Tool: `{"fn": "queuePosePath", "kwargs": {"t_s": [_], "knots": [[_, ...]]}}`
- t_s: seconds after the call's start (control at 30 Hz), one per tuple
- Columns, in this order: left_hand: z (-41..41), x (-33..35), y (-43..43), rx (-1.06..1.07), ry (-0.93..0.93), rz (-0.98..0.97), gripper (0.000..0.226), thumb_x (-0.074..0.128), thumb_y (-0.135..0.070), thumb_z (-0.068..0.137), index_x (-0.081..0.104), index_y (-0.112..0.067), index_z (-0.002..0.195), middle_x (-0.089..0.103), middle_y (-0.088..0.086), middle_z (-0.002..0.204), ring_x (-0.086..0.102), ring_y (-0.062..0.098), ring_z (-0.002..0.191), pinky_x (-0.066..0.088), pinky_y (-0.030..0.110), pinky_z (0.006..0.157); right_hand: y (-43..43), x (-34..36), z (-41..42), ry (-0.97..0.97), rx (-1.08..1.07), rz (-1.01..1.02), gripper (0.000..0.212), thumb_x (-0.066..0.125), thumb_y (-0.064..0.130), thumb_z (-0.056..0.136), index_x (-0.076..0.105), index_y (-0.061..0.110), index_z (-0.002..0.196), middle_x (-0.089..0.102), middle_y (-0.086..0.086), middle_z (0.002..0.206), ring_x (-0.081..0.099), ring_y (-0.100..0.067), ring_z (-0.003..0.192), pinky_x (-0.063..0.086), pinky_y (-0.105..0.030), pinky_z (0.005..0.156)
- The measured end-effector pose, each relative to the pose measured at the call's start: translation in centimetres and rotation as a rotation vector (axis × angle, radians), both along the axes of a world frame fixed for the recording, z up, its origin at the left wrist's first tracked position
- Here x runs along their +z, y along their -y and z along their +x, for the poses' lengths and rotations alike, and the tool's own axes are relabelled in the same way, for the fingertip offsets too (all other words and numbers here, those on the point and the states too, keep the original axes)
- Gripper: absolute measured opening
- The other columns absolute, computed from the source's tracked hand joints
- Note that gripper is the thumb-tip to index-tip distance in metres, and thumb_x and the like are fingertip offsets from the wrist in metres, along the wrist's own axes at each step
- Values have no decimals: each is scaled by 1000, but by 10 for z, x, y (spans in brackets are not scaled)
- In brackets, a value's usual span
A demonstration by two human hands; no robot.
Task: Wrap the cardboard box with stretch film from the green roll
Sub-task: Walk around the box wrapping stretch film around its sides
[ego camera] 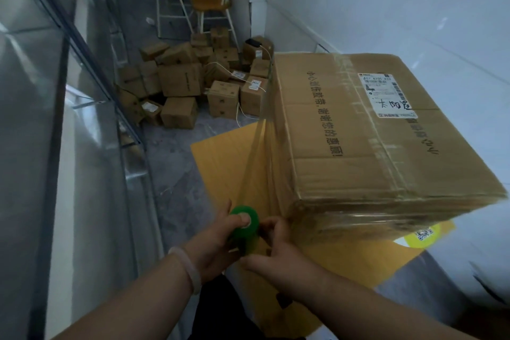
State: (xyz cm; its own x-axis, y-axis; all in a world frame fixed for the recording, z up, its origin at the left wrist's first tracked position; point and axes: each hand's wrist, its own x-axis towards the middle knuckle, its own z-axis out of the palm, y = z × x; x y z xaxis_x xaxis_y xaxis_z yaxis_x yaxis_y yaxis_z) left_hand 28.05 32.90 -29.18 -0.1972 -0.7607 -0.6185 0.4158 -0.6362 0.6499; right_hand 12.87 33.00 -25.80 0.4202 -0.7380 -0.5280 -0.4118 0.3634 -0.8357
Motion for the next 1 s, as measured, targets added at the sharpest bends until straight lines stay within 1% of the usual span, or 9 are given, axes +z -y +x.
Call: {"fn": "queuePosePath", "kwargs": {"t_s": [0.1,0.23,0.37,0.5,0.63,0.77,0.87,0.93,1.0], "knots": [[-11,1,-7,-8,52,-7,136,84,-29,41,11,-41,155,47,11,145,51,35,128,41,52,110,-7,2,-15,2,34,-61,81,72,20,78,19,29,139,42,8,133,44,-6,119,37,-10,84],[-32,2,-18,-29,70,28,128,82,-21,51,11,-36,156,50,13,142,54,36,125,51,46,95,-10,4,-36,-29,60,-67,75,75,32,75,31,37,136,46,9,128,46,-8,117,43,-27,97],[-47,-3,-24,-90,29,27,130,91,-29,46,21,-29,156,46,18,149,53,38,128,49,50,102,-15,0,-55,-75,26,-80,74,76,43,65,34,36,125,50,9,127,52,-6,109,47,-24,88],[-60,-5,-34,-98,2,63,121,83,-26,52,21,-29,156,47,18,148,54,36,126,54,40,83,-24,1,-77,-92,54,-133,68,77,38,68,35,33,122,51,14,125,54,-4,112,49,-22,87],[-82,3,-45,-166,-6,53,98,79,-26,52,45,-16,143,68,15,124,65,29,111,56,41,89,-36,-3,-93,-112,60,-273,76,79,35,65,40,39,131,50,15,121,53,-2,109,52,-24,89],[-105,12,-44,-242,8,125,67,75,-25,50,64,-9,114,73,13,95,67,25,89,54,33,75,-41,-10,-105,-151,-4,-313,64,77,38,64,45,44,119,49,17,118,54,-2,107,49,-25,92],[-120,7,-35,-218,116,139,85,72,-23,56,47,-11,136,69,17,111,69,25,92,55,36,75,-35,-13,-112,-177,-46,-260,55,74,33,64,46,37,111,59,13,103,60,-4,92,53,-30,82],[-130,-2,-32,-144,167,139,114,79,-28,52,24,-22,152,58,18,132,65,29,107,55,44,91,-31,-12,-118,-213,-84,-268,52,73,30,65,46,34,109,62,9,96,61,-5,85,53,-29,74],[-140,-4,-33,-78,176,147,114,82,-25,65,12,-33,155,53,17,138,63,30,112,52,46,98,-32,-11,-123,-253,-121,-290,59,75,30,63,44,41,112,63,15,98,61,-2,87,53,-24,73]]}}
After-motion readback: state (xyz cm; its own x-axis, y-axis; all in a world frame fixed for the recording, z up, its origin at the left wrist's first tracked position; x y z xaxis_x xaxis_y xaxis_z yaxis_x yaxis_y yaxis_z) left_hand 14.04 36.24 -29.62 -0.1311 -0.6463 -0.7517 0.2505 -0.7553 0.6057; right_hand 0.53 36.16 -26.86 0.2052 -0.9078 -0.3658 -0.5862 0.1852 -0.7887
